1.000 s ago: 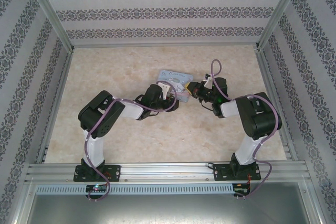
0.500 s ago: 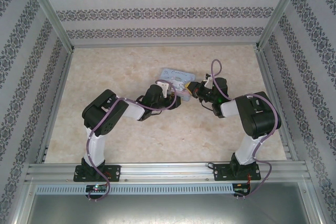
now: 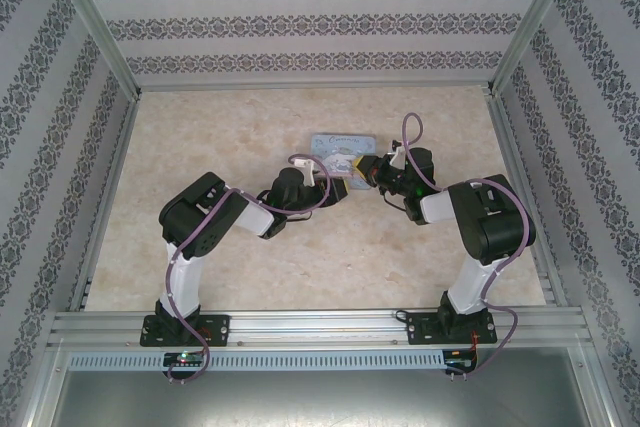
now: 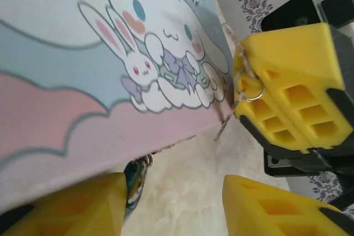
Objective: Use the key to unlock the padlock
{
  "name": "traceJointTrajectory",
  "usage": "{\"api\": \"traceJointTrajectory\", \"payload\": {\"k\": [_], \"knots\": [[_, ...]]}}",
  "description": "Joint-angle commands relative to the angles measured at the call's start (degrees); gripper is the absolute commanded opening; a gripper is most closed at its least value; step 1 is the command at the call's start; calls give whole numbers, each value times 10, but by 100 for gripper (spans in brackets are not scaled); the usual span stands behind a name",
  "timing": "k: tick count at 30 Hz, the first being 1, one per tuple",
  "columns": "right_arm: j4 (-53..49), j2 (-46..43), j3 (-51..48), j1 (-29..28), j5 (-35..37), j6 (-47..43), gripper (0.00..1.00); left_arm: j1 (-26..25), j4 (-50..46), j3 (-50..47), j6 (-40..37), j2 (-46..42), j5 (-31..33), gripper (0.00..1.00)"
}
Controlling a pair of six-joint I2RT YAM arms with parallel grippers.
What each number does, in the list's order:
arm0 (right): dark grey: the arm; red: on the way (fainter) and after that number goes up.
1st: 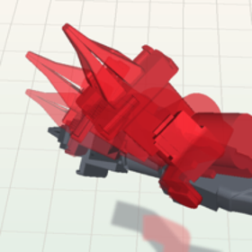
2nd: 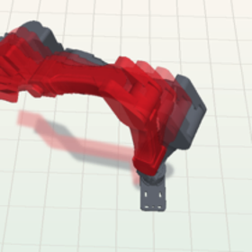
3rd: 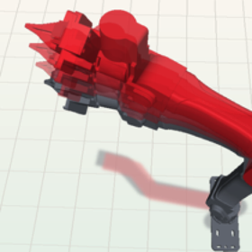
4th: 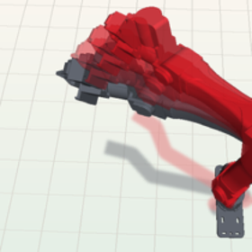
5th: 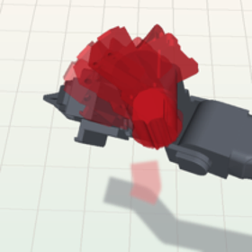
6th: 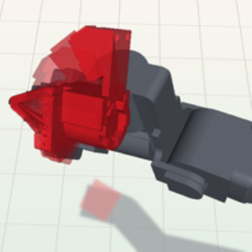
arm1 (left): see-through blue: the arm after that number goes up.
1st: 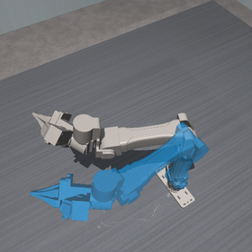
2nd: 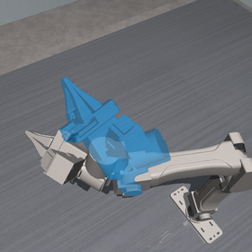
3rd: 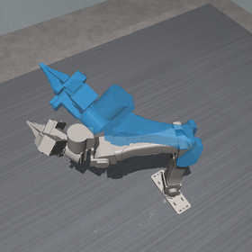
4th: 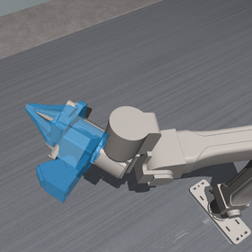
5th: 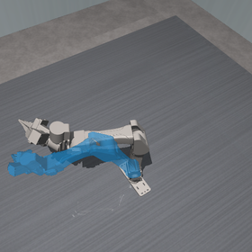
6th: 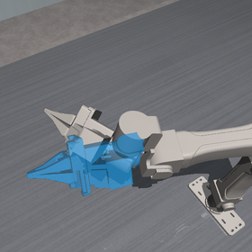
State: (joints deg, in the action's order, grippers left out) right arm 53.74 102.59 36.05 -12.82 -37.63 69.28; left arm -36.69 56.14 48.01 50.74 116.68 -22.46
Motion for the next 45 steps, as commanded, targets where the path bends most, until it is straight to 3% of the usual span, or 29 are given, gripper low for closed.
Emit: {"api": "traceJointTrajectory", "payload": {"k": [1, 9, 24, 45], "knots": [[17, 7, -4, 9, -11, 2, 0, -5, 27, 11, 18, 12, -2, 50], [22, 10, -7, 9, -11, 2, 0, -8, -38, 28, -11, 21, 8, 52], [-10, -28, 40, 39, -26, 15, 0, -8, -204, 35, -163, -41, 22, 54], [-5, 60, 81, 65, -26, 17, 0, -10, -302, 111, -249, -16, 32, 55]]}}
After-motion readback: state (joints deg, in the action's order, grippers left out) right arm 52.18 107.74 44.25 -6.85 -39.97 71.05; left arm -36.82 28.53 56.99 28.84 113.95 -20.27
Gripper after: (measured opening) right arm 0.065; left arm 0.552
